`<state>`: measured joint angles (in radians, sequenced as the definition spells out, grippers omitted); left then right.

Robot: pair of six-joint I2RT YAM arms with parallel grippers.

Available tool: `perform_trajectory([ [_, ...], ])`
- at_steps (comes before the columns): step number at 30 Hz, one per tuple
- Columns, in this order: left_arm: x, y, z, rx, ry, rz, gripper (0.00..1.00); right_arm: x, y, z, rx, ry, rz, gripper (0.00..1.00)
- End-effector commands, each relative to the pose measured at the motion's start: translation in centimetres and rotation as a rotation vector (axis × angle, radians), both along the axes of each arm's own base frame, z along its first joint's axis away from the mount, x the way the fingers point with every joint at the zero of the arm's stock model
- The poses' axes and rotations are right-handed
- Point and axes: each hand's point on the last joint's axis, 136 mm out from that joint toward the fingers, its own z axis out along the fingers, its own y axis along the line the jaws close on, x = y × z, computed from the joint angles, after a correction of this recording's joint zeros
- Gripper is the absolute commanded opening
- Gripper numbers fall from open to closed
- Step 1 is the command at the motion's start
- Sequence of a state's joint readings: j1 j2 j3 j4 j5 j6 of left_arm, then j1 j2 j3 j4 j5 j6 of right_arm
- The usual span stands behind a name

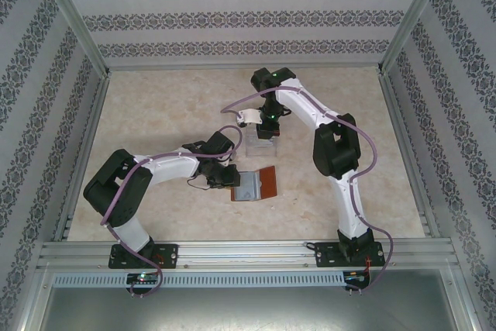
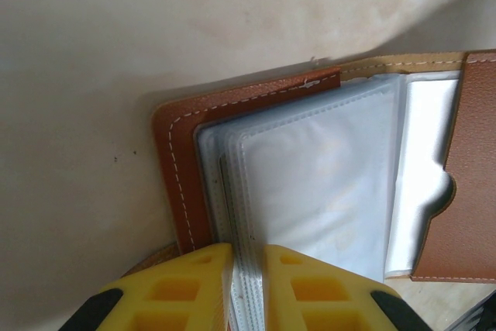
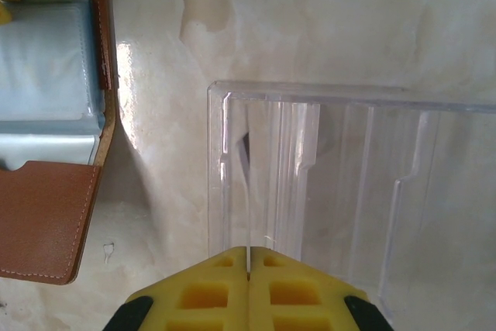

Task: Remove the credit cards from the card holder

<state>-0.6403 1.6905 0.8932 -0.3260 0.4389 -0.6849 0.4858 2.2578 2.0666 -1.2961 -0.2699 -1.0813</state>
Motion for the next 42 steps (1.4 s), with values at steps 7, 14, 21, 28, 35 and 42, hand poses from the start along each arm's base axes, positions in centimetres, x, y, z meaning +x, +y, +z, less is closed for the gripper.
perform_trajectory([
  [7,-3.3,3.2,-3.2,0.151,0.127,0.014,0.19,-0.8,-0.2,-1.3,-0.012,0.074,0.019,0.00],
  [14,-3.4,3.2,-3.2,0.151,0.128,0.016,0.19,-1.6,-0.3,-2.4,-0.031,0.119,0.016,0.00],
  [21,-3.4,3.2,-3.3,0.148,0.128,0.019,0.19,-2.0,-0.1,-3.0,-0.036,0.134,0.022,0.04],
  [28,-3.4,3.2,-3.3,0.148,0.127,0.017,0.19,-2.4,0.1,-3.9,-0.048,0.157,0.030,0.06],
  [35,-3.5,3.3,-3.4,0.148,0.130,0.017,0.19,-2.4,0.0,-4.4,-0.062,0.168,0.025,0.10],
  [42,-3.4,3.1,-3.4,0.144,0.126,0.016,0.19,-2.0,-0.1,-3.5,-0.067,0.144,0.017,0.15],
])
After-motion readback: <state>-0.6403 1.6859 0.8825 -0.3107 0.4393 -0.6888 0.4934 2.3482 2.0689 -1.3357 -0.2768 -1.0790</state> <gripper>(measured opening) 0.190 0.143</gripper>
